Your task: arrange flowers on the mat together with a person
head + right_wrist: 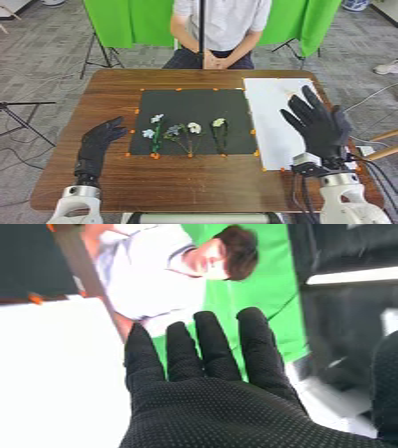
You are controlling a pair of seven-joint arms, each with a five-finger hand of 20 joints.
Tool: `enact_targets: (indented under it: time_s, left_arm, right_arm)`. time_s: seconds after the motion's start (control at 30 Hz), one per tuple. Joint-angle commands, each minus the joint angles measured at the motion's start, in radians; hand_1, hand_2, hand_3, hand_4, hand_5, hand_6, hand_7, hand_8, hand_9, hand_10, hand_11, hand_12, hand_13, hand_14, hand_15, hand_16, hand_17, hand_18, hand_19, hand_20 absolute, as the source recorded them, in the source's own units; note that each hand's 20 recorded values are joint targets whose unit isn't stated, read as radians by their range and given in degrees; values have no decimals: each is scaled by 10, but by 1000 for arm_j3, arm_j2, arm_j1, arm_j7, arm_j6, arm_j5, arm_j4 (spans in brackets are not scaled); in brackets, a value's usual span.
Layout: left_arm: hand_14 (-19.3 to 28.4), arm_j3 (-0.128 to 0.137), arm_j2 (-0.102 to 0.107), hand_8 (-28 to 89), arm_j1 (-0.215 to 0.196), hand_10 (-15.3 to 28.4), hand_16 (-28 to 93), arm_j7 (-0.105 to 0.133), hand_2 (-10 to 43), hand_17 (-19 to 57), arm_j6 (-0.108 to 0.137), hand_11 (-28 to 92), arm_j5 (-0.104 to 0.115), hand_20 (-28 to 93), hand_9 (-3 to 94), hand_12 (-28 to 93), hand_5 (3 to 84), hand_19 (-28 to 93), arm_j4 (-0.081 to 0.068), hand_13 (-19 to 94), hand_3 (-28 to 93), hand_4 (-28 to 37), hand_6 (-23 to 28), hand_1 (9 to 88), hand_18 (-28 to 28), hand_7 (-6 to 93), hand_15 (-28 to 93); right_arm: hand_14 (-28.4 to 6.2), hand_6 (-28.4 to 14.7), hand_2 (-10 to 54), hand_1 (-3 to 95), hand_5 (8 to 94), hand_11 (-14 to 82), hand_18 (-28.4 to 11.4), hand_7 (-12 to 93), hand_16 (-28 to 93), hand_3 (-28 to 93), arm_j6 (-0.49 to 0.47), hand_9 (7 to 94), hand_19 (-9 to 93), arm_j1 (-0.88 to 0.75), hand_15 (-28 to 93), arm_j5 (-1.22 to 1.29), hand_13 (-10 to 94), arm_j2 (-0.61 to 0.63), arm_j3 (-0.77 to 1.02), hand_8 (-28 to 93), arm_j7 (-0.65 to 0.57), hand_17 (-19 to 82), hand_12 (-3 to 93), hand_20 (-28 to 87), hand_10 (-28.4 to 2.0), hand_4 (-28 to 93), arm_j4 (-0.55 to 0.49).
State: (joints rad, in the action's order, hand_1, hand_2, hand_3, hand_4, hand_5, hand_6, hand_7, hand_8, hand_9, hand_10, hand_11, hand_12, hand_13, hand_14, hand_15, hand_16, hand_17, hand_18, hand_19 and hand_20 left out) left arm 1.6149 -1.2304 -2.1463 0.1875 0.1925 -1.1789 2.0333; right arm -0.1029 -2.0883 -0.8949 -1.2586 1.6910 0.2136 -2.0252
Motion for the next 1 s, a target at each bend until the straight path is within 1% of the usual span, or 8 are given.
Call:
enact_targets:
  time_s: [0.03,0.23,0.3,0.43,0.73,0.93,0.97,1.0]
  left_arm:
    - [180,-5,-5,-63,-4,153,-13,-5,70,92,-10,225,-2,166,514,141,495,89,-2,400,647,-250,35,249,112,145,213]
    - [181,-10,-5,-63,-3,154,-13,-4,70,92,-12,225,-1,167,514,141,495,89,-5,400,647,-251,35,249,112,146,213]
    - [181,-10,-5,-63,-7,154,-13,-2,70,92,-10,225,-1,167,514,141,496,89,-3,400,648,-251,35,249,112,146,213]
    - [181,-10,0,-64,-2,154,-13,-3,70,92,-13,226,-3,167,514,141,496,89,-6,400,647,-251,35,248,112,147,213]
    - [181,-13,0,-63,-3,154,-13,0,71,91,-14,226,-4,167,515,141,495,90,-5,400,648,-250,35,248,112,147,214]
    - [180,-10,1,-64,3,154,-13,-1,70,91,-14,227,-3,167,515,141,495,90,-8,401,650,-251,35,249,112,149,215]
    - [180,-9,1,-64,-1,154,-13,0,70,91,-13,227,-3,167,515,141,495,90,-6,401,650,-251,35,248,112,149,215]
    - [180,-9,2,-64,3,154,-13,-1,70,91,-15,227,-3,167,515,141,495,90,-8,400,651,-251,35,248,112,149,215]
  right_arm:
    - [-104,3,64,2,301,12,-137,65,63,724,37,304,26,37,29,-93,208,-31,-30,-86,31,118,74,201,-134,-212,15]
    - [-104,3,57,6,306,15,-138,72,60,736,35,309,29,16,39,-102,213,-56,-3,-87,50,121,76,204,-134,-211,9]
    - [-104,2,48,14,311,16,-138,75,59,741,33,313,29,20,42,-109,217,-60,-1,-87,56,124,77,205,-136,-210,13]
    - [-103,-2,39,22,327,20,-137,80,58,747,31,322,28,23,49,-126,226,-66,8,-86,73,134,81,206,-141,-207,18]
    - [-107,-4,28,31,343,25,-138,81,58,756,35,339,27,28,66,-122,241,-67,25,-85,86,144,88,214,-143,-204,22]
    - [-106,-5,21,37,348,26,-137,82,57,760,44,344,25,29,71,-121,245,-64,26,-85,86,147,91,216,-144,-203,25]
    - [-106,-5,21,37,350,26,-137,82,56,761,44,344,24,30,71,-119,246,-64,25,-85,86,147,91,217,-144,-203,25]
    - [-106,-5,21,38,352,26,-137,83,56,761,43,345,24,30,72,-122,246,-65,26,-85,89,147,91,217,-144,-203,26]
